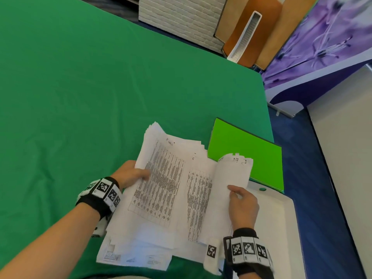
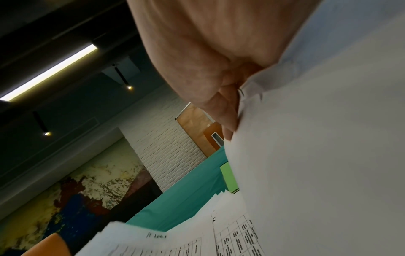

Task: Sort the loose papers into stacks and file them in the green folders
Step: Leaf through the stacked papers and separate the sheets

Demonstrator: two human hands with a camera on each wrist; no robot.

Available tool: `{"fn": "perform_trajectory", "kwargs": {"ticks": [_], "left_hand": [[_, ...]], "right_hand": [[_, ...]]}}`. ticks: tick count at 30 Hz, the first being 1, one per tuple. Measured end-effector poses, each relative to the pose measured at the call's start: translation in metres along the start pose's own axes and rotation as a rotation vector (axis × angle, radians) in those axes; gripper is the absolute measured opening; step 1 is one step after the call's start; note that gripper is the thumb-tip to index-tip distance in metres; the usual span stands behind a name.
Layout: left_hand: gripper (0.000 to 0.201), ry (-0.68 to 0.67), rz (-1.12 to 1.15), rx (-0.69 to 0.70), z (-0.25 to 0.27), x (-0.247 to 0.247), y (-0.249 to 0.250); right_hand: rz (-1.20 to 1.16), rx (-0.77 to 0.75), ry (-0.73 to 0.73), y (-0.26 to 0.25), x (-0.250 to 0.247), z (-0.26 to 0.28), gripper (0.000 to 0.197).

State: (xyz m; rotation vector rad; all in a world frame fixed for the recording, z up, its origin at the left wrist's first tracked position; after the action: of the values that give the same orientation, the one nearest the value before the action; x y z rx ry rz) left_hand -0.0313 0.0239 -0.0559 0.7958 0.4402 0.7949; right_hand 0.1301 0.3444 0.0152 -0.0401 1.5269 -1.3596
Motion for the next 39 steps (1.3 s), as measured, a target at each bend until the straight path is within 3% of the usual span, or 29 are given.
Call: {"fn": "perform_trajectory", "kwargs": {"ticks": [5,9,12,18,24,29,32,37,39], "left_hand": [[0.06,-0.094,-0.03,0.064,-0.003,0.036,0.001],[0.049,-0.045,-0.695,0.015,-0.005,0.063,0.002],[0.043,0.015,-0.91,-0.066,-0.004,0.08,0.002],[0.028,0.195,-0.994,-0.132,0.002,0.093,0.012],[0.071,0.242,-1.044,-0.072,0.01,0.113,0.028],[0.075,0.295,-1.059,0.024,0.015,0.123,0.037],[0.071,0.29,-1.061,0.043,0.015,0.124,0.036],[0.057,0.173,-1.146,0.072,0.013,0.135,0.033],[0.064,0.105,-1.214,0.086,0.011,0.141,0.029]], "right_hand": [[0.017,0.016,-0.053,0.008,0.02,0.001,0.025],[-0.001,0.063,-0.124,0.019,0.042,0.006,0.024],[0.018,0.092,-0.164,0.025,0.055,0.009,0.021],[0.015,0.113,-0.181,0.032,0.063,0.012,0.019],[0.049,0.093,-0.154,0.026,0.067,0.014,0.026],[0.028,0.091,-0.203,0.011,0.076,0.023,0.047],[-0.046,0.109,-0.253,-0.005,0.08,0.031,0.068],[0.049,0.064,-0.385,-0.027,0.098,0.037,0.056],[0.156,0.037,-0.405,-0.028,0.106,0.033,0.049]]}}
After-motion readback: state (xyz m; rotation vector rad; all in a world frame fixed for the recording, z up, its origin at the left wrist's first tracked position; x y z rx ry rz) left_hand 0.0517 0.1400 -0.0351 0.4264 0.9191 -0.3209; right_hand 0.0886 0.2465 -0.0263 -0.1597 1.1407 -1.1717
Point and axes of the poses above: each hand's wrist, its own z-axis away from the middle knuckle, its own x-axis out of the palm, y = z × x, the point moved 9 cm from there along -z, towards the middle knuckle, and after that the axes turned 9 degrees about -y, right-handed, at the moved point
